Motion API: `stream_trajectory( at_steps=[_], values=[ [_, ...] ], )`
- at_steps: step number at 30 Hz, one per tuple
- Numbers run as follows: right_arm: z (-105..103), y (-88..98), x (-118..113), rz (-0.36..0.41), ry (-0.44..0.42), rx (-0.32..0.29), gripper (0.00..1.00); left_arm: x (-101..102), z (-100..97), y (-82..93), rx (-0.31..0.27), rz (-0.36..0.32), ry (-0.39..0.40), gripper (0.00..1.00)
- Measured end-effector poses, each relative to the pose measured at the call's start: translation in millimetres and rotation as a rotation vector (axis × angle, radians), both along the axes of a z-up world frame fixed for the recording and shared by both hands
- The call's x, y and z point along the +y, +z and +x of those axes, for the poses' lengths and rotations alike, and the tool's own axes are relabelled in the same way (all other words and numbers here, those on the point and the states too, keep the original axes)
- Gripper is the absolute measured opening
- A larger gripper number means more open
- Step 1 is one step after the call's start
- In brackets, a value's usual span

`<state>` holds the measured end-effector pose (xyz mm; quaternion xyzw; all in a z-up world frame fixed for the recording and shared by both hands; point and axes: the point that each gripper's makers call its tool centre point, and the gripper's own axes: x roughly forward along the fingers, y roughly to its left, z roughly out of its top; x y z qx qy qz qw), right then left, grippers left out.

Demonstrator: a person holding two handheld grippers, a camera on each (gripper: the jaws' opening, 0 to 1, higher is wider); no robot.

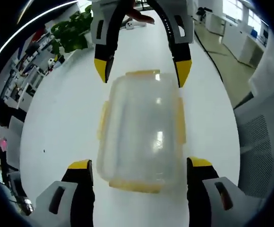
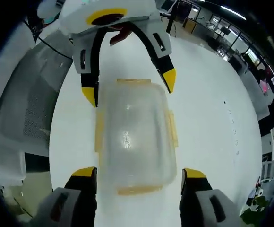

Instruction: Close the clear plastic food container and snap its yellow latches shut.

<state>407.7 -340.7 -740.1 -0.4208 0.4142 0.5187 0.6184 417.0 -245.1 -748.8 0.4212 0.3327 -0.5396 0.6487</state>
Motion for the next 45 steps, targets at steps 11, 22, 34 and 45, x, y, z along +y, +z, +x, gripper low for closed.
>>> stream_trajectory(
  at_steps=[11, 22, 34, 45],
  values=[
    [3.8, -11.4, -2.5, -0.008, 0.006, -0.032, 0.76, -2.1, 4.2, -11.7, 0.010, 0.021, -0.004, 0.80],
    [2.5, -21.3, -1.8, -0.032, 0.036, -0.034, 0.77, -9.6, 5.8, -20.3, -0.001, 0.031, -0.006, 0.84],
    [3.5, -25.1, -1.4, -0.049, 0.045, -0.045, 0.76, -6.5, 6.9, -23.7, -0.015, 0.057, -0.010, 0.84],
    [1.1, -26.3, 3.1, -0.059, 0.054, -0.038, 0.75, -0.1, 2.3, -24.9, -0.013, 0.080, -0.012, 0.83]
  ],
)
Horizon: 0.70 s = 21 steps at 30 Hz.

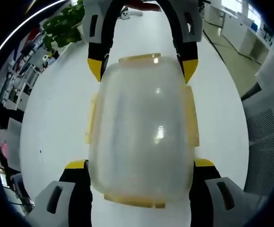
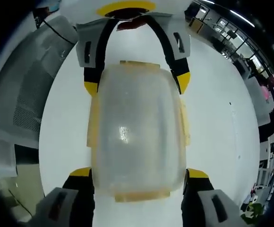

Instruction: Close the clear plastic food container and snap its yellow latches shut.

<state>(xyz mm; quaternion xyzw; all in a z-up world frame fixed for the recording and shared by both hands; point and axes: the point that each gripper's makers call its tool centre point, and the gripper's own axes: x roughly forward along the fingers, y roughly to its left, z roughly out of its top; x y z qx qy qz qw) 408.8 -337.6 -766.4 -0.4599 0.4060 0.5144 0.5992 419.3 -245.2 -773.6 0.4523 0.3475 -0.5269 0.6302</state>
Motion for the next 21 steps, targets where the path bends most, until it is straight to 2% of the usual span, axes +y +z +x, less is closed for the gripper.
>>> stream_trajectory(
  at_steps=[13, 21],
  values=[
    [-4.3, 0.9, 28.5, 0.006, 0.006, 0.005, 0.75, 30.6, -5.1, 0.2, 0.001, 0.006, 0.013, 0.84],
    [-4.8, 0.8, 58.3, 0.016, 0.023, 0.004, 0.75, 58.3, -6.9, 0.1, -0.001, 0.006, 0.031, 0.84]
  ],
)
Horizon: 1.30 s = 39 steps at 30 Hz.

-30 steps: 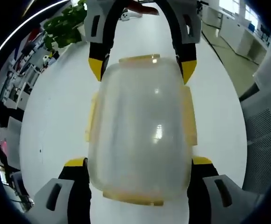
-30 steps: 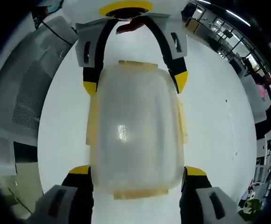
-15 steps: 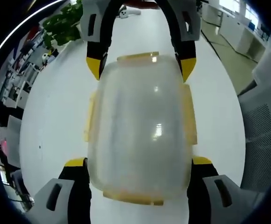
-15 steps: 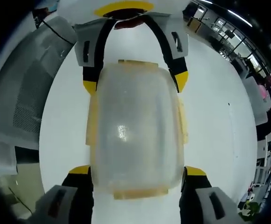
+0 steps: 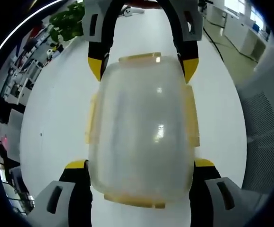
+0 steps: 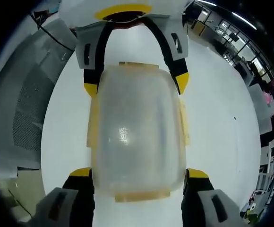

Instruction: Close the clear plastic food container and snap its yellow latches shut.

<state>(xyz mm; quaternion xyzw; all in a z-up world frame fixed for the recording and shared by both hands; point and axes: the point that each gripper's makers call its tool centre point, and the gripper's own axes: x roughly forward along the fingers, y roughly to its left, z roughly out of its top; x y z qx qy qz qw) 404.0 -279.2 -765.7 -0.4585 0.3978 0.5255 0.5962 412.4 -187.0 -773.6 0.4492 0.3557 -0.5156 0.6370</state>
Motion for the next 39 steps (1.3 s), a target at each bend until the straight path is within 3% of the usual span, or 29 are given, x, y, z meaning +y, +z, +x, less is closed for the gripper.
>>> stream_trajectory(
  at_steps=[24, 39],
  values=[
    [1.2, -0.8, 75.7, 0.016, 0.007, -0.003, 0.75, 76.5, 0.6, -1.1, -0.005, 0.013, 0.013, 0.84],
    [-1.0, -0.4, 99.1, -0.001, 0.017, -0.004, 0.75, 99.5, -2.2, -0.2, -0.005, -0.005, 0.027, 0.84]
  ],
)
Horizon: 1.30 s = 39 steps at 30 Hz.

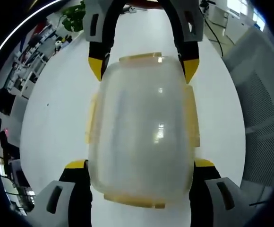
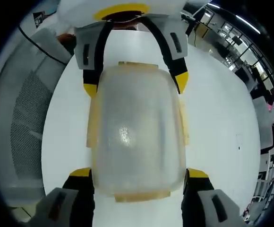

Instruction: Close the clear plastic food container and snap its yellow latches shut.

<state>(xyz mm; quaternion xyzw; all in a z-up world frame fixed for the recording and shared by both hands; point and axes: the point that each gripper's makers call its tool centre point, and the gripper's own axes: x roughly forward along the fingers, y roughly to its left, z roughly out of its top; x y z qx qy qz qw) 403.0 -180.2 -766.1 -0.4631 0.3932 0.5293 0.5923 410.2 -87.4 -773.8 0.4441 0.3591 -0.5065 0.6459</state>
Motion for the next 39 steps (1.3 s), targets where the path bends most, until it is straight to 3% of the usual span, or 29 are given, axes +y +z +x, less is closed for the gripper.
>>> stream_trajectory(
  at_steps=[39],
  values=[
    [45.5, -0.3, 4.5, 0.001, 0.016, -0.001, 0.75, 3.7, 44.4, -0.1, 0.001, -0.011, 0.013, 0.84]
  ],
)
